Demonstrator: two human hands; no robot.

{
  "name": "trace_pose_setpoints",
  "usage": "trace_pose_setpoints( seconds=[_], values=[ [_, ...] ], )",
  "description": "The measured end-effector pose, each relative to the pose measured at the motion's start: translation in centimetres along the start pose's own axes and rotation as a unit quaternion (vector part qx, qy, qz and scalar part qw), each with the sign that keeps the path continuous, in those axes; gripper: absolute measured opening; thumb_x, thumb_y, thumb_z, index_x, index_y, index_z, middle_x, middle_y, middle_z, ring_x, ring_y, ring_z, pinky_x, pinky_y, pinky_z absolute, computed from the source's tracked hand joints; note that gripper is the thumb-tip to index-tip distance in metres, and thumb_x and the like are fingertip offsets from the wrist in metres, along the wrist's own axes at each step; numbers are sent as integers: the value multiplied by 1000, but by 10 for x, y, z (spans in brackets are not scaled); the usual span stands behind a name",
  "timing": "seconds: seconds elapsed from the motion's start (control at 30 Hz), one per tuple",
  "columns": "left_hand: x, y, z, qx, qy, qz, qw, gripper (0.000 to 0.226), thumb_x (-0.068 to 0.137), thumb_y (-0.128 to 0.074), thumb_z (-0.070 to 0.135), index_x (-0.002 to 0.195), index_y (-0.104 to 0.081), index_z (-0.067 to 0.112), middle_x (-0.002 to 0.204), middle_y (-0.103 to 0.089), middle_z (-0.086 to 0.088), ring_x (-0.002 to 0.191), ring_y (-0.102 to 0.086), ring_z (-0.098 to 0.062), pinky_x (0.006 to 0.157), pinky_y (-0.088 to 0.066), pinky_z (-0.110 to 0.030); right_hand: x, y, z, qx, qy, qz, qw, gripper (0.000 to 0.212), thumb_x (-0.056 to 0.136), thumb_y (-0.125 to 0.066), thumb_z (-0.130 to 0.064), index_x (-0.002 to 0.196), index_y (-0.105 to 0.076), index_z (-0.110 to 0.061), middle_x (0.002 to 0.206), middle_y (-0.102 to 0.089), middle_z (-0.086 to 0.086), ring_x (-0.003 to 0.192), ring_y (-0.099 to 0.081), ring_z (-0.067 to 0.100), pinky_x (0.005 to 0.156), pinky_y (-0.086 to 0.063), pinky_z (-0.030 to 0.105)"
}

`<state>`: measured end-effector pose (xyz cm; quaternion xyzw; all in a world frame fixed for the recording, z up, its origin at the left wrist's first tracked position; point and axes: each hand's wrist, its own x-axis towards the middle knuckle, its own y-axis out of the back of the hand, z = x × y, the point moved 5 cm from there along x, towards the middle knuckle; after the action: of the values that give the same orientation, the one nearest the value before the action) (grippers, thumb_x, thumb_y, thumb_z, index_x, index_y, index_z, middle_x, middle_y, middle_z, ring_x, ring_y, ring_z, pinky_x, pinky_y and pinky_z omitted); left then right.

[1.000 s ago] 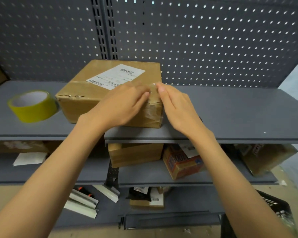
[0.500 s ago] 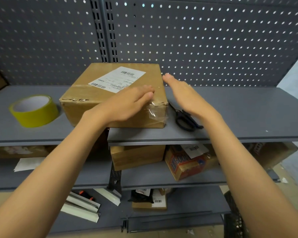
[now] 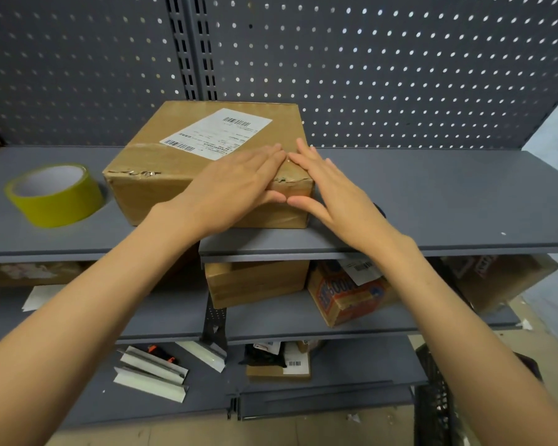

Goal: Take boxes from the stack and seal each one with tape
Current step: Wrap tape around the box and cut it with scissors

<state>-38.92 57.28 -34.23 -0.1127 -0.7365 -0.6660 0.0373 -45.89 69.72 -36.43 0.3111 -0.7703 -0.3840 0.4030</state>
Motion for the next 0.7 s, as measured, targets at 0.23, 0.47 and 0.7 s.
trace_pose_setpoints(
  seconds=[0.23,0.47,0.7],
  values=[
    [2,3,-3,-48,-3,-52,998,89,88,-60,45,152,-10,9,161,-8,-8,148,-10,-20,116,-8,-26,-14,-1,8,135,-80,-60,986,90,91,-63,-22,152,3,-27,160,2,-11,144,-17,8,109,-30,20],
    [16,9,12,-103,10,-14,995,74,94,-38,49,151,-18,7,159,-16,-10,147,-17,-21,115,-15,-28,-13,-18,-31,426,-263,124,857,59,102,-19,-45,153,2,-23,159,-8,-9,145,-7,6,105,-10,16],
    [20,0,13,-18,1,-16,1000,75,95,-42,48,152,-12,9,161,-10,-7,148,-12,-19,116,-11,-29,-1,-33,-22,426,-294,156,842,58,102,-15,-45,154,-8,-20,160,-12,-3,146,-10,11,116,-11,28]
  ],
)
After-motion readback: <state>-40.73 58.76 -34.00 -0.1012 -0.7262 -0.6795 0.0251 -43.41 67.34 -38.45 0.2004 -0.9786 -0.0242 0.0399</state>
